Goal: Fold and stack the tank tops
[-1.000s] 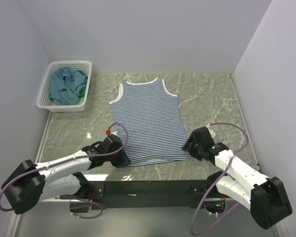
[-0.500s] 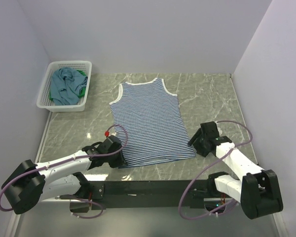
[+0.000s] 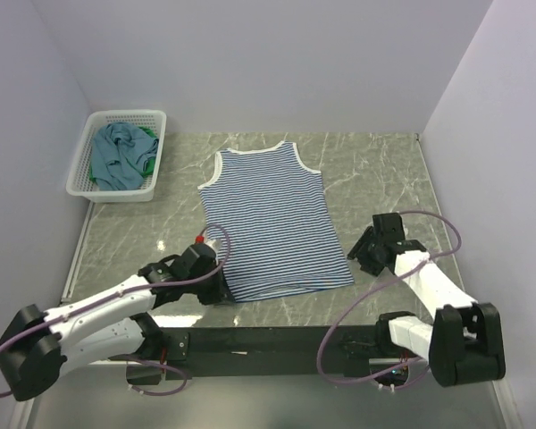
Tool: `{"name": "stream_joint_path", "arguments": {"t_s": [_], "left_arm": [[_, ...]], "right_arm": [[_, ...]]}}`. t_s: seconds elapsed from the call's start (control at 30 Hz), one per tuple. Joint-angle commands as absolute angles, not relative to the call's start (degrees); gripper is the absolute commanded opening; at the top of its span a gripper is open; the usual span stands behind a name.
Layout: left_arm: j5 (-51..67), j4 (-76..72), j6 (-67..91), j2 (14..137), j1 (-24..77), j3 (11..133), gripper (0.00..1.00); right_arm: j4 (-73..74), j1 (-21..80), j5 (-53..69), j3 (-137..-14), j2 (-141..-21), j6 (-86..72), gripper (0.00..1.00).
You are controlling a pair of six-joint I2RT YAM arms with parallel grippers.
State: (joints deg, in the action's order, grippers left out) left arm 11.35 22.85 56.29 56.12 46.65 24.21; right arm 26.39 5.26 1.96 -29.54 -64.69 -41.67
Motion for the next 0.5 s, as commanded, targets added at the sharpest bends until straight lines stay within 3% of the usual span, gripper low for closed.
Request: {"name": "stream_joint_path", "arguments": {"t_s": [0.0, 0.1, 0.2, 0.33, 0.47], "left_arm": [[6.7, 27.0, 56.8, 51.1, 46.8, 31.2, 0.01], [-5.4, 34.7, 57.1, 49.9, 44.0, 40.1, 0.10], [-5.5, 35.1, 54.3, 52.0, 37.1, 44.4, 0.14], [-1.1, 32.2, 49.4, 59.8, 21.8, 50.7, 0.18], [-0.8, 26.9, 48.3, 68.1, 14.7, 55.0, 0.18]], "right_arm": [[28.1, 6.3, 1.0, -28.9, -57.6, -40.2, 0.58], [27.7, 15.6, -2.5, -29.1, -51.8, -44.0, 0.57], [27.1, 30.8, -6.1, -32.6, -51.8, -47.5, 0.56], [26.5, 44.1, -11.6, -39.9, -60.5, -51.1, 0.56], [24.8, 57.5, -16.6, -48.8, -71.4, -51.9, 0.56]]}}
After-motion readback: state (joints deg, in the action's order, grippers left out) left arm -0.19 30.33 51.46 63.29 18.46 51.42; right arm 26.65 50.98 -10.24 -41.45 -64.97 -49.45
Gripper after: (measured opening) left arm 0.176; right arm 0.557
